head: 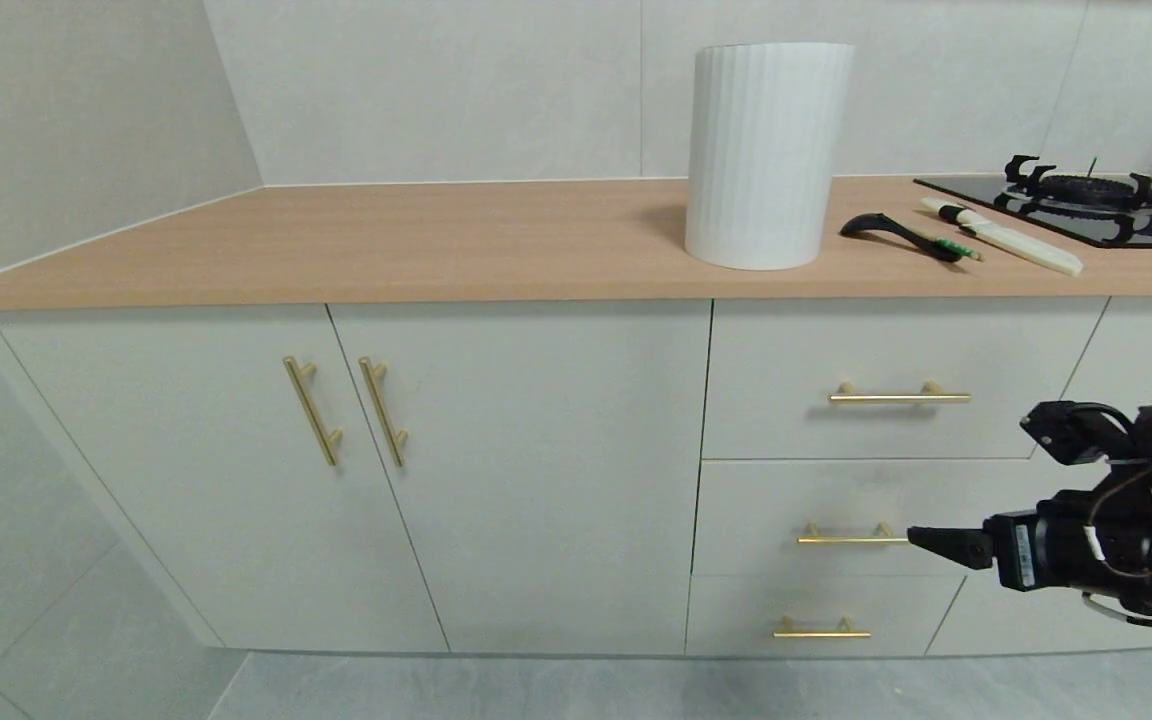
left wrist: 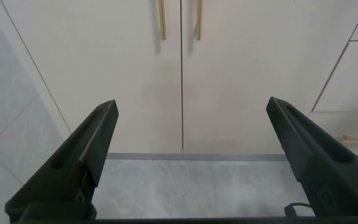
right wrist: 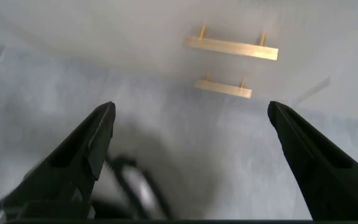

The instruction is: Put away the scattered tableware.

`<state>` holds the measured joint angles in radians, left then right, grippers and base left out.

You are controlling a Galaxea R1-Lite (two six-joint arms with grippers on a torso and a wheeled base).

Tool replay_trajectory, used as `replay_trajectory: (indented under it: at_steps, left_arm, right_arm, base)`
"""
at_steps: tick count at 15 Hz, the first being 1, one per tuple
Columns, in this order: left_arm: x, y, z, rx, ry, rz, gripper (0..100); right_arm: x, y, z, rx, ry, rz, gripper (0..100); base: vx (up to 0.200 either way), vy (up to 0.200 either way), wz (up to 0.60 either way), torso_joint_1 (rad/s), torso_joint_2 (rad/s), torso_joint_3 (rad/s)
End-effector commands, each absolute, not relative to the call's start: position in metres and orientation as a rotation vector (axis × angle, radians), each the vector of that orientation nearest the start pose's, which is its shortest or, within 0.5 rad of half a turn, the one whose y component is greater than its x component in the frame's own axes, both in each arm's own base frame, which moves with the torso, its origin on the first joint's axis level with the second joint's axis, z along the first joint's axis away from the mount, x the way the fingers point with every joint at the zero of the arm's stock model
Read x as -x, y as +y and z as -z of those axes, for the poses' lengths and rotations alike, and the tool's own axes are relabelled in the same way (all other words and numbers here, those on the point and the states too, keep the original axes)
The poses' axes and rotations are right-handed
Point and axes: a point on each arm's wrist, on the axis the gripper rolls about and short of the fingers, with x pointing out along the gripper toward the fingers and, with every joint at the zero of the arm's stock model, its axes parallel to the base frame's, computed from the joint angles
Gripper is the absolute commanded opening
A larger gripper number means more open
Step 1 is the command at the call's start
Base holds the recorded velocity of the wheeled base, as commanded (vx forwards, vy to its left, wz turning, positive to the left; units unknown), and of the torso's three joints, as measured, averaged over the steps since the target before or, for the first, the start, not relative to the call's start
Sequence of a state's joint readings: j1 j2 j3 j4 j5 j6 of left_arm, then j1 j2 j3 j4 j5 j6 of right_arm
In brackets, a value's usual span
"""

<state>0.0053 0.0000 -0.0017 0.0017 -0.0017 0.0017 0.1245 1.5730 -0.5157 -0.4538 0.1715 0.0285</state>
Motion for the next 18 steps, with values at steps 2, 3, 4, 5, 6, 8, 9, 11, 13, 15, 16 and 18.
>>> replay_trajectory:
  at_steps: [2, 3, 4, 5, 6, 8, 9, 11, 13, 15, 16, 18]
  left_arm:
    - [0.023, 0.0, -0.076, -0.002, 0.002, -0.005, 100]
    - [0.023, 0.0, -0.076, -0.002, 0.002, -0.003, 100]
    - [0.023, 0.0, -0.076, -0.002, 0.0, -0.005, 100]
    - [0.023, 0.0, -0.076, -0.002, 0.002, -0.003, 100]
    - [0.023, 0.0, -0.076, -0.002, 0.002, -0.005, 100]
    - [0.023, 0.0, -0.076, -0.002, 0.002, -0.003, 100]
    - [0.023, 0.0, -0.076, -0.002, 0.002, -0.003, 100]
    - [0.023, 0.0, -0.076, -0.002, 0.002, -0.003, 100]
    - [0.023, 0.0, -0.076, -0.002, 0.002, -0.005, 100]
    - [0.023, 0.0, -0.076, -0.002, 0.002, -0.003, 100]
    - [0.023, 0.0, -0.076, -0.002, 0.002, -0.005, 100]
    - [0.023, 0.0, -0.076, -0.002, 0.002, -0.003, 100]
  right_arm:
    - [-0.281, 0.035, -0.076, -0.031, 0.701, -0.216, 100]
    - [-0.289, 0.036, -0.059, -0.024, 0.73, -0.196, 100]
    - [-0.296, 0.036, -0.042, -0.02, 0.736, -0.184, 100]
    - [-0.303, 0.037, -0.032, -0.025, 0.699, -0.176, 100]
    - [-0.305, 0.037, -0.024, -0.027, 0.673, -0.176, 100]
    - [-0.314, 0.038, -0.007, -0.038, 0.574, -0.146, 100]
    - [-0.318, 0.038, 0.001, -0.044, 0.566, -0.122, 100]
    - [-0.331, 0.039, 0.021, -0.042, 0.585, -0.105, 100]
    - [-0.341, 0.037, 0.029, -0.047, 0.581, -0.096, 100]
    - [-0.351, 0.036, 0.034, -0.065, 0.551, -0.068, 100]
    - [-0.355, 0.035, 0.036, -0.071, 0.531, -0.043, 100]
    - [-0.36, 0.035, 0.039, -0.077, 0.497, -0.016, 100]
  base:
    - [0.0, 0.0, 0.0, 0.0, 0.0, 0.0]
    - [0.0, 0.0, 0.0, 0.0, 0.0, 0.0]
    - [0.0, 0.0, 0.0, 0.0, 0.0, 0.0]
    - [0.0, 0.0, 0.0, 0.0, 0.0, 0.0]
    - [0.0, 0.0, 0.0, 0.0, 0.0, 0.0]
    - [0.0, 0.0, 0.0, 0.0, 0.0, 0.0]
    - [0.0, 0.0, 0.0, 0.0, 0.0, 0.0]
    - [0.0, 0.0, 0.0, 0.0, 0.0, 0.0]
    - [0.0, 0.0, 0.0, 0.0, 0.0, 0.0]
    - [0.0, 0.0, 0.0, 0.0, 0.0, 0.0]
    - [0.0, 0.0, 0.0, 0.0, 0.0, 0.0]
    - [0.0, 0.0, 0.0, 0.0, 0.0, 0.0]
